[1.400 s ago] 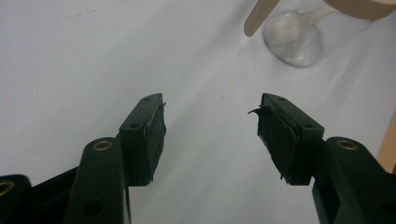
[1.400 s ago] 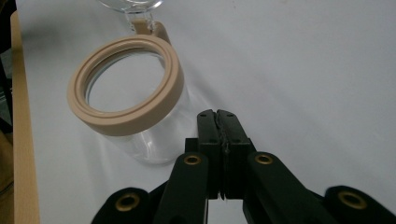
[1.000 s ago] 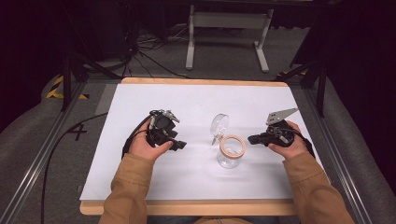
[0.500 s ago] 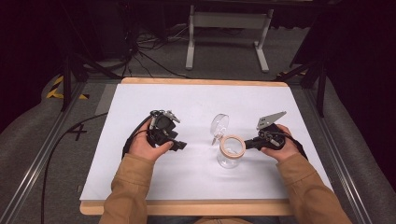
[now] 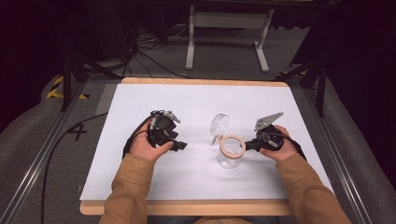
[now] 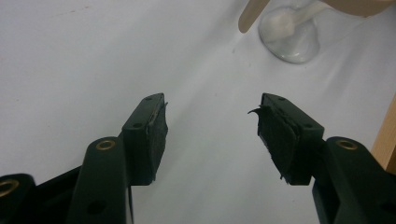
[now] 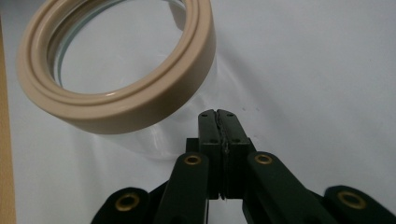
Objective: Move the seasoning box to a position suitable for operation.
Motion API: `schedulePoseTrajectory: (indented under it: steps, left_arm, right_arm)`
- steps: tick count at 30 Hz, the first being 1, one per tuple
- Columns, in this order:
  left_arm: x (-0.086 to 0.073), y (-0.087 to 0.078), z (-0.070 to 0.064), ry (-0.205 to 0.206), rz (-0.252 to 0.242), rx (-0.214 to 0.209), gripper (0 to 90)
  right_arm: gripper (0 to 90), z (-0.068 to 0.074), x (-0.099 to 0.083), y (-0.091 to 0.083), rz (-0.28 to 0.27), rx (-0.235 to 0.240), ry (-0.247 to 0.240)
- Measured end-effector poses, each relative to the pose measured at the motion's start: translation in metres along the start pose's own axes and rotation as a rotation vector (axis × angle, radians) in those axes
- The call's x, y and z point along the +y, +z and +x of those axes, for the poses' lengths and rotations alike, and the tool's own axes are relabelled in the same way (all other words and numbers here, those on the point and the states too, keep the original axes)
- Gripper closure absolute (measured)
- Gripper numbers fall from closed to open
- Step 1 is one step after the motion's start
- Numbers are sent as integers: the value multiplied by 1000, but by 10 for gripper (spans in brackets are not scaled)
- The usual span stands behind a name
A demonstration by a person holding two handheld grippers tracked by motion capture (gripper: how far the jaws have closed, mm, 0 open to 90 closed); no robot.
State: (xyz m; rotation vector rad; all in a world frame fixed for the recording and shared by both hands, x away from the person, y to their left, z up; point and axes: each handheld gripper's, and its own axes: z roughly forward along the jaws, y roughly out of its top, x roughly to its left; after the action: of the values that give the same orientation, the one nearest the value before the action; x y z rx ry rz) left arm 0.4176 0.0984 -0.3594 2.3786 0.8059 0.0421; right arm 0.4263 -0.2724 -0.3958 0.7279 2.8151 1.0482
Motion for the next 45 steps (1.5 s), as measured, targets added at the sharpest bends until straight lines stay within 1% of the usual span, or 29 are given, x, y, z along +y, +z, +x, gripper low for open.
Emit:
schedulePoseTrajectory:
  steps: [4, 7, 8, 9, 11, 13, 14, 15, 17, 18, 19, 20, 21, 23, 24, 26, 29, 31, 33, 35, 37, 40, 42, 45]
  left_arm:
    - [1, 1, 0, 9, 6, 2, 428]
    - [2, 1, 1, 3, 2, 2, 428]
    - [2, 2, 1, 9, -1, 1, 429]
    - [3, 2, 0, 6, -1, -5, 429]
    - [4, 3, 1, 17, 0, -2, 428]
    - [5, 4, 0, 16, -6, -5, 428]
    - [6, 4, 0, 21, -1, -4, 428]
    - [6, 5, 0, 18, -9, -7, 429]
    - [8, 5, 0, 25, 0, -6, 428]
    - [9, 7, 0, 20, -14, -11, 428]
    - [10, 6, -1, 22, -5, -13, 429]
    - [10, 7, 0, 33, -3, -14, 429]
    - [11, 8, 0, 31, -8, -15, 429]
    - [12, 8, -1, 33, 0, -12, 428]
    - [13, 9, -1, 32, -8, -12, 428]
    - [13, 9, -1, 36, 1, -11, 428]
    - [13, 11, -1, 37, -6, -12, 431]
    - [14, 10, 0, 43, -6, -9, 434]
    - [13, 10, 0, 37, -13, -6, 439]
    - [12, 11, 0, 26, -13, -8, 436]
    - [12, 11, 1, 32, -5, -3, 438]
    - [11, 12, 0, 32, -24, 5, 453]
    - [10, 12, 0, 34, -30, 8, 461]
    - [9, 12, 0, 32, -32, 8, 474]
  right_arm:
    - [892, 2, 0, -1, 6, 21, -7]
    - [892, 4, 0, -1, 15, 25, -11]
    - [892, 5, 0, -1, 21, 29, -14]
    - [892, 6, 0, -1, 23, 31, -20]
    - [892, 8, 0, -2, 30, 38, -27]
    - [892, 10, 0, -2, 33, 42, -31]
    - [893, 11, 0, -2, 34, 43, -32]
    - [892, 13, -1, -2, 40, 47, -33]
    - [892, 15, -1, -1, 42, 46, -40]
    - [892, 16, -1, -2, 43, 48, -40]
    - [892, 18, -1, -1, 44, 51, -42]
    - [892, 19, -1, -2, 46, 56, -44]
    - [892, 21, -1, -1, 48, 56, -46]
    - [892, 24, -1, -1, 49, 65, -54]
    - [892, 25, 0, 0, 49, 68, -56]
    - [892, 28, 0, 1, 57, 81, -66]
    - [892, 32, 1, 3, 72, 89, -81]
    - [893, 35, 2, 5, 80, 102, -89]
    - [892, 37, 3, 7, 86, 99, -96]
    - [892, 39, 3, 7, 88, 110, -98]
    - [892, 41, 4, 8, 88, 109, -103]
    - [892, 43, 5, 10, 91, 121, -108]
    - [892, 43, 5, 11, 91, 120, -115]
    - [891, 42, 5, 11, 88, 122, -107]
